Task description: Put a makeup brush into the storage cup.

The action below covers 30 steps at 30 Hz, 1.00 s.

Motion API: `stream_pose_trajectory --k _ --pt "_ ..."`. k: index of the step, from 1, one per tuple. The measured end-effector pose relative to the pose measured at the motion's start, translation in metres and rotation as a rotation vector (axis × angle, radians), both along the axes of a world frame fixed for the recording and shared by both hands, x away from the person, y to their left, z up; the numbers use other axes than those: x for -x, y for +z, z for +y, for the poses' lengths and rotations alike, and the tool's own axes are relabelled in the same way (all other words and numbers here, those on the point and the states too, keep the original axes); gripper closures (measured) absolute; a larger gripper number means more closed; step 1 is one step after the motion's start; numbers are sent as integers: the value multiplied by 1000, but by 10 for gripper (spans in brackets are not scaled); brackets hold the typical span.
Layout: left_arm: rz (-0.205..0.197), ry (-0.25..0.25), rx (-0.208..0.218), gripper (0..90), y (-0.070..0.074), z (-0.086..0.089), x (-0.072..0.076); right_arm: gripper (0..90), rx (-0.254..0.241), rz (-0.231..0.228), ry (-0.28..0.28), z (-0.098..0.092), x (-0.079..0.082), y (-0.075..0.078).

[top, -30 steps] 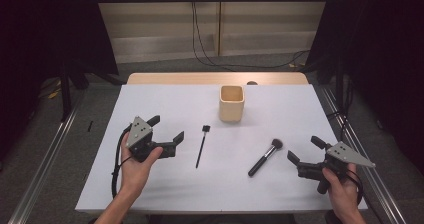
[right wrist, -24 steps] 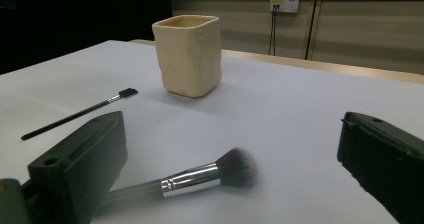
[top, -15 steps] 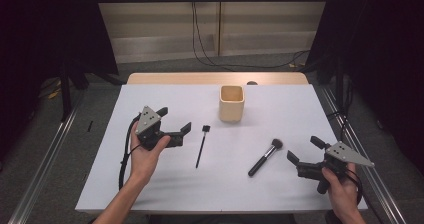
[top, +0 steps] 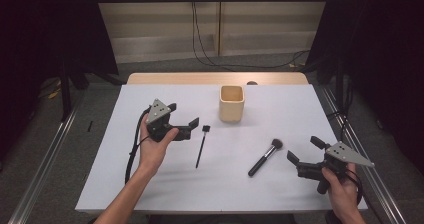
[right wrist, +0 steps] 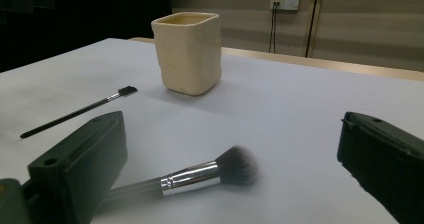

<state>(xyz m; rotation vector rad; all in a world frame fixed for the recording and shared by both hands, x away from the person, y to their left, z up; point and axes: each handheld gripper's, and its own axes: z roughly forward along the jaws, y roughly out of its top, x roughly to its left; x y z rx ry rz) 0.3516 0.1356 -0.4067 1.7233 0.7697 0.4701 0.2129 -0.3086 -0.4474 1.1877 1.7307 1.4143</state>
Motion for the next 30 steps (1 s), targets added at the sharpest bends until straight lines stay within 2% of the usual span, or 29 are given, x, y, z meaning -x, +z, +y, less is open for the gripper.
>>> stream_pose_trajectory --k 2,5,10,13,16,19,21,24,26,27,30 --pt "26 3 -33 37 -3 -3 -6 0 -1 2 0 0 0 0" --pt "44 0 -50 38 -4 -5 -9 0 -2 2 -4 0 0 0" --pt "91 -35 -105 38 -2 -14 -18 0 2 5 2 0 0 0" --pt "108 -35 -130 38 -2 -20 -20 0 3 7 3 -1 0 -1" --pt "162 -53 -143 41 -1 -25 -23 0 3 8 1 -1 0 -1" --pt "183 -45 -178 45 1 -31 -25 0 5 13 5 0 -1 -1" --pt "220 -46 -175 50 1 -33 -26 0 5 13 9 0 -1 -1" --pt "270 -48 -221 55 1 -35 -29 0 6 15 10 0 -1 -1" --pt "271 -27 -265 55 2 -36 -31 0 10 18 11 0 -1 -2" --pt "281 -22 -264 55 2 -37 -32 0 12 21 11 0 -1 -2" --pt "316 -29 -307 50 2 -40 -35 0 13 22 12 0 -1 -2"
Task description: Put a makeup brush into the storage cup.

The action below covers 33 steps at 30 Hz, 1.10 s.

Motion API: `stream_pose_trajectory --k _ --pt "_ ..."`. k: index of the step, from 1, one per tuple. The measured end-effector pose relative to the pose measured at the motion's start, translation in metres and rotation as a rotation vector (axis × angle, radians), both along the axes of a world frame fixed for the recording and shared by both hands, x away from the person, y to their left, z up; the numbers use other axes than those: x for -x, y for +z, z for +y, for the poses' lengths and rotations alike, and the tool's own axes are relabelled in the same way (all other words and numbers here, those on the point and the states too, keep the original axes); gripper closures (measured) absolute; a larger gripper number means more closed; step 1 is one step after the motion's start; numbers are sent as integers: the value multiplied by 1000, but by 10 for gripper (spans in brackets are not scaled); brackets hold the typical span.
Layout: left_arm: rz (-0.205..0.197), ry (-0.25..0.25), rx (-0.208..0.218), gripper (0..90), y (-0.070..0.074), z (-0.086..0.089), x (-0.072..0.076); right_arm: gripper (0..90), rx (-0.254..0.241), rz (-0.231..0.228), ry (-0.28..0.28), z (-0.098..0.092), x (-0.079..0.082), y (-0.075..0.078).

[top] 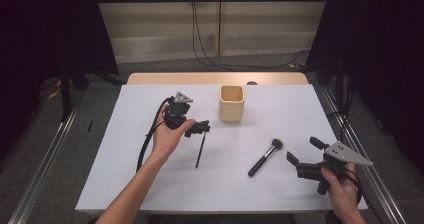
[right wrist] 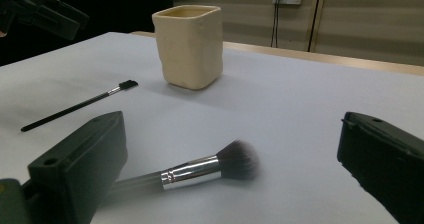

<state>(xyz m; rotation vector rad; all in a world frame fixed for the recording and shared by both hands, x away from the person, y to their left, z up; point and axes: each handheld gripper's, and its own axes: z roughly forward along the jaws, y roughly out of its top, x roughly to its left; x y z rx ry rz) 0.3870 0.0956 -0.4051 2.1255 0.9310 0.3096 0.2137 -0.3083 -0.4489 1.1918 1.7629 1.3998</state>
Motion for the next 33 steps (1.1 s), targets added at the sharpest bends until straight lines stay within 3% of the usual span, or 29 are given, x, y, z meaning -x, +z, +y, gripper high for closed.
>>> stream_pose_trajectory --k 3,6,11,13,16,21,24,27,33 --pt "30 -1 -86 46 -1 -6 -3 0 0 0 1 1 0 0" --pt "87 10 -111 46 -3 -10 -7 0 1 1 1 1 -1 -1" --pt "160 -15 -200 52 -6 -16 -12 0 6 7 0 0 0 -1" --pt "180 -1 -222 59 -6 -18 -13 0 9 8 0 0 -1 -1" --pt "228 1 -254 59 -8 -20 -17 0 5 10 0 0 0 -1" --pt "268 16 -285 61 -10 -22 -21 0 9 12 4 1 0 -1" --pt "318 2 -326 70 -14 -24 -26 0 9 14 5 0 -1 -2" --pt "323 9 -363 69 -17 -26 -28 0 12 15 5 1 0 -2" --pt "383 13 -368 66 -21 -29 -32 0 12 16 4 1 -1 -2"
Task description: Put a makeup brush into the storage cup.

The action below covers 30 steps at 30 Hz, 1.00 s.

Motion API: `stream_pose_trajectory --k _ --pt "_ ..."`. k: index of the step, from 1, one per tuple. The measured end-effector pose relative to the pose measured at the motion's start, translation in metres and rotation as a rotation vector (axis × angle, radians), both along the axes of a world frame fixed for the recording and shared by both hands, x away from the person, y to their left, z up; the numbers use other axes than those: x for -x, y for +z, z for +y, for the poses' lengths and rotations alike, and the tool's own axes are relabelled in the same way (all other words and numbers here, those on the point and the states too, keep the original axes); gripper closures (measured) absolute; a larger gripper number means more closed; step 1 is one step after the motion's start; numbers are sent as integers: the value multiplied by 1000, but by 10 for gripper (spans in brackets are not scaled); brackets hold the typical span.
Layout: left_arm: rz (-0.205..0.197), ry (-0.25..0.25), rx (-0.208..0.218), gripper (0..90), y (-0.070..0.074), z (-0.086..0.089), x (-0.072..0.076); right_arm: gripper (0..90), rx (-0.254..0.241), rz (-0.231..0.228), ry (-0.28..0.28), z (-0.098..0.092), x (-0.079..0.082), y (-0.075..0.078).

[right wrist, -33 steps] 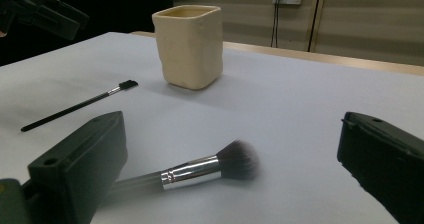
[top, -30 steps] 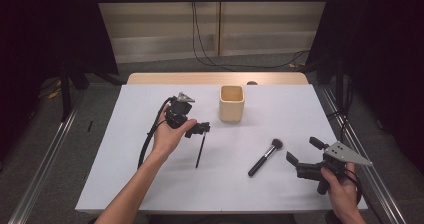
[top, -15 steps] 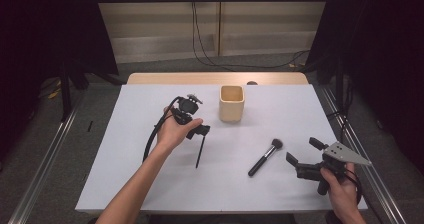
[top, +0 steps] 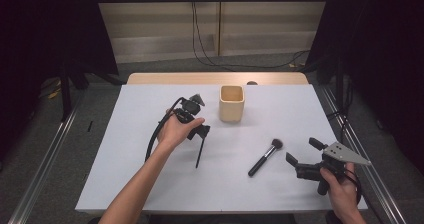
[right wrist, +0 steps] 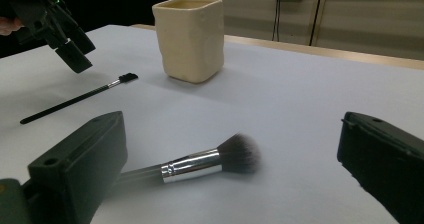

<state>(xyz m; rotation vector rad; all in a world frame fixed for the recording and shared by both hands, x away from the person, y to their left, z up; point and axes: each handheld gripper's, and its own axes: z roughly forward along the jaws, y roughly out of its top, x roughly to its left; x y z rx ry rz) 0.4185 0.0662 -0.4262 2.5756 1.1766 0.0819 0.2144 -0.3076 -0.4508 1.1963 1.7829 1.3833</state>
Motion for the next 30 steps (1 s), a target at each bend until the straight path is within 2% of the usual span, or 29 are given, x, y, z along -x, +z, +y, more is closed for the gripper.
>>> stream_pose_trajectory --k 2,7,12,13,14,16,19,21,25,28,30 --pt "15 14 -19 70 -1 -1 -1 0 0 0 1 0 0 0" --pt "29 -8 -24 68 -5 -8 0 0 4 7 3 0 0 0" --pt "34 -7 -32 62 -10 -11 -1 0 5 11 -1 0 0 -1" --pt "22 -29 -49 62 -12 -14 1 0 5 11 -1 0 0 -1" --pt "22 -29 -49 62 -12 -14 1 0 5 11 -1 0 0 -1" --pt "28 -31 -82 62 -17 -19 1 0 6 12 -3 -1 0 -1" --pt "32 -27 -87 63 -21 -22 1 0 8 16 -6 -1 0 -1" --pt "36 -42 -98 52 -22 -23 2 0 7 16 -6 -1 0 -1" --pt "40 -30 -131 66 -24 -26 4 0 8 19 -4 -1 -1 -2" --pt "45 -14 -139 130 -25 -28 4 0 9 20 -3 -1 -1 -2" --pt "49 -16 -158 182 -26 -31 5 0 11 22 -1 -1 -1 -2"
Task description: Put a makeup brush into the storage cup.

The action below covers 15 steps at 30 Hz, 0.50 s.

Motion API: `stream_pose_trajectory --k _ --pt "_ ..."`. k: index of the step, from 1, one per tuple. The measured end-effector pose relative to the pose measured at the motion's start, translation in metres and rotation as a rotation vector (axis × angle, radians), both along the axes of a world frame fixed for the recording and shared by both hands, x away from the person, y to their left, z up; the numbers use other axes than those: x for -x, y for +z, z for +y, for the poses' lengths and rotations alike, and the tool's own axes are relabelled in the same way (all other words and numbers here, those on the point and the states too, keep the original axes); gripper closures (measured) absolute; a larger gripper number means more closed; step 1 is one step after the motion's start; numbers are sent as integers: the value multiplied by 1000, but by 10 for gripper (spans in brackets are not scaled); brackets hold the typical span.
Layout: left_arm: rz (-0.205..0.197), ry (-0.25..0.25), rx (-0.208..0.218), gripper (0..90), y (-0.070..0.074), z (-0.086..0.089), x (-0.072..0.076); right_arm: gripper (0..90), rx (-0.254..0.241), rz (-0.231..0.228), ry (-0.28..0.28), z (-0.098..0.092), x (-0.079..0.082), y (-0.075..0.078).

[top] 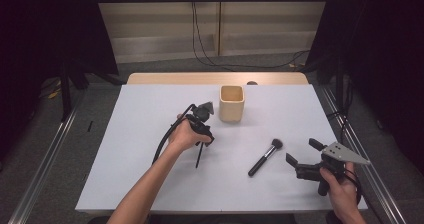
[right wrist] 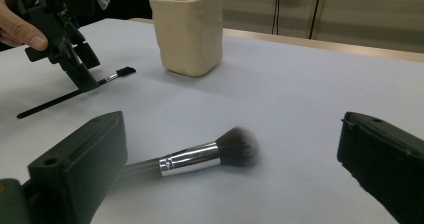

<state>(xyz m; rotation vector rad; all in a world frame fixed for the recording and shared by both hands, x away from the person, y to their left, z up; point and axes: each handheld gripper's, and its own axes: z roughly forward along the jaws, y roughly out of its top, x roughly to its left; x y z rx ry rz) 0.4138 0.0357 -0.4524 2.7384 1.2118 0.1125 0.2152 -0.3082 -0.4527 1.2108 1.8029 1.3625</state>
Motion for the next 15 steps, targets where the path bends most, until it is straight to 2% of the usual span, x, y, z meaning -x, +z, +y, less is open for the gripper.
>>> stream_pose_trajectory --k 3,5,8,10,15 --pt "24 -2 15 252 0 -1 0 0 1 0 1 0 0 0" --pt "27 -1 11 330 2 -1 0 0 0 3 1 0 0 0" --pt "40 -11 4 377 2 -4 1 0 -1 4 1 0 0 0" --pt "62 -2 3 410 3 -5 0 0 1 5 3 0 0 -1" --pt "80 41 -10 515 5 -3 -3 0 1 8 4 0 0 -1"
